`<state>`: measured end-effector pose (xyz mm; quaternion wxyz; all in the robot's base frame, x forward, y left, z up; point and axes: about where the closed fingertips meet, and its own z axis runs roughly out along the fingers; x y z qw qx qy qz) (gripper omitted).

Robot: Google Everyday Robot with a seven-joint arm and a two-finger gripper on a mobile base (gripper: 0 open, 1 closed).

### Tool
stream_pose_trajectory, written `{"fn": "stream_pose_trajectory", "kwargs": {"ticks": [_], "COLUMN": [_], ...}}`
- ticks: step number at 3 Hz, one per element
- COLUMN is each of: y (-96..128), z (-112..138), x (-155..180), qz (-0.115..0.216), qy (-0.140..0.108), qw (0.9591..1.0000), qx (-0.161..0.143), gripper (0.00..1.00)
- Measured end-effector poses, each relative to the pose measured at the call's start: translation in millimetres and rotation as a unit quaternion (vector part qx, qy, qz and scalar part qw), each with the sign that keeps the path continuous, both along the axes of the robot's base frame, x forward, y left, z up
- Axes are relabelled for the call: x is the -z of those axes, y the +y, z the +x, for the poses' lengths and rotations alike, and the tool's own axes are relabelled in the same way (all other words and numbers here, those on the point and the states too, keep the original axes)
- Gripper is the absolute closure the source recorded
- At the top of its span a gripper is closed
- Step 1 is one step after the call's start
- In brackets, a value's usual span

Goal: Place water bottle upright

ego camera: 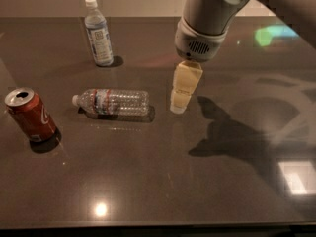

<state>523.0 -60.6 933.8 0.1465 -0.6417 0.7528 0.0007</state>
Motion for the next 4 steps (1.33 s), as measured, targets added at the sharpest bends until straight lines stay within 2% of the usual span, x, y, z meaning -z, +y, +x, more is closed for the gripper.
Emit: {"fn": "stream_pose_trajectory", "kwargs": {"ticks": [2, 3, 4], "y": [56.5, 83.6, 111.4], "z": [31.6, 33.7, 22.6], "x": [25.3, 31.8, 35.9], "qz": [0.018, 0.026, 0.032], "qy": [0.020, 0.026, 0.027], "qw": [0.9996, 0.9993, 0.9990], "qx": [0.010, 0.003, -0.015], "gripper": [0.00, 0.00, 0.00]}}
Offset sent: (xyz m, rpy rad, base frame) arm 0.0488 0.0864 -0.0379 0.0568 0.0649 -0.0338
